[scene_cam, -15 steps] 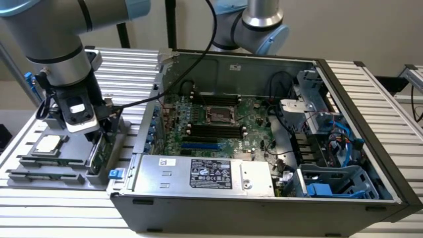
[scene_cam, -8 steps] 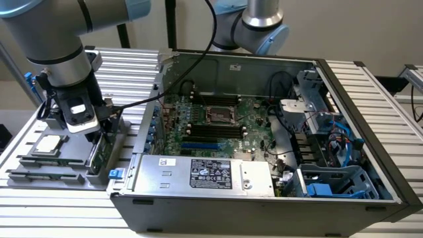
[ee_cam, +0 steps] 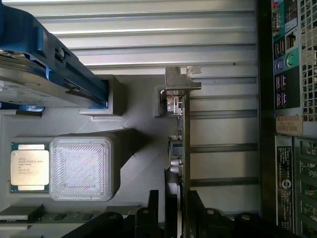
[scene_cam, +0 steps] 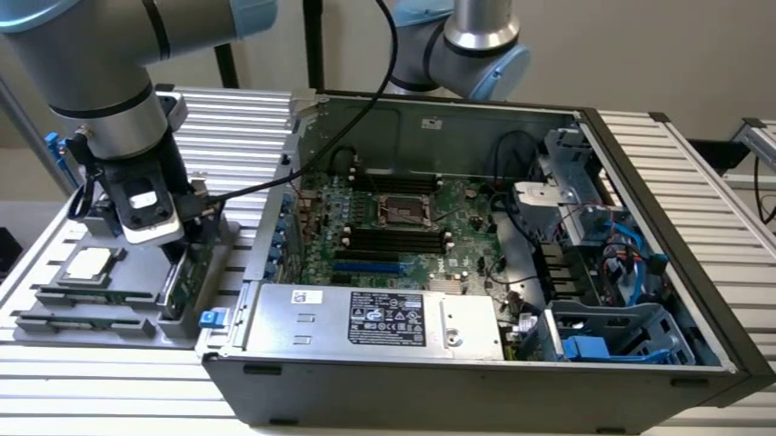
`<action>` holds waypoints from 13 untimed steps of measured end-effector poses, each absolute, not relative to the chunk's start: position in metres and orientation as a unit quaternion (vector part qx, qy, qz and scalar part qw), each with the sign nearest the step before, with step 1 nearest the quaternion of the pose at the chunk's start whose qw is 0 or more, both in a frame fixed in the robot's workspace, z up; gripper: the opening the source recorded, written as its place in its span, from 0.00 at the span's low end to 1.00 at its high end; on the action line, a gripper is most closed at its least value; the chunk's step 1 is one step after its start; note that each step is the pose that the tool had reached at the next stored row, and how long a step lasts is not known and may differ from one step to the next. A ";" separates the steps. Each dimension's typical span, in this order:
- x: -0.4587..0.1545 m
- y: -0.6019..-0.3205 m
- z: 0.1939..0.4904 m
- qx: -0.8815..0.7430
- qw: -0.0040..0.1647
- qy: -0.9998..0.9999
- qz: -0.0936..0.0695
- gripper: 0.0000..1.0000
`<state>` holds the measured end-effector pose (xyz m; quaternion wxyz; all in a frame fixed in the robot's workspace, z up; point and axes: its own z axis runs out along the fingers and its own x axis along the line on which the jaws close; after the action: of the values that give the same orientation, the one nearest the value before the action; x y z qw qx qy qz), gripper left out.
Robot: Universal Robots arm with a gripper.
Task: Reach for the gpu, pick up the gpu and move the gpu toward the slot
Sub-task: 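Pick up the gpu and move the gpu toward the slot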
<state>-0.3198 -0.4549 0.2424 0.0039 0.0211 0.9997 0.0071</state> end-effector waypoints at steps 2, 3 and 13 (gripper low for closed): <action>-0.320 -0.455 0.242 0.021 0.004 1.000 0.007 0.30; -0.320 -0.455 0.242 0.021 0.004 1.000 0.007 0.26; -0.320 -0.455 0.242 0.020 0.004 1.000 0.007 0.26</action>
<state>-0.3197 -0.4549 0.2424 0.0040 0.0202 0.9998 0.0074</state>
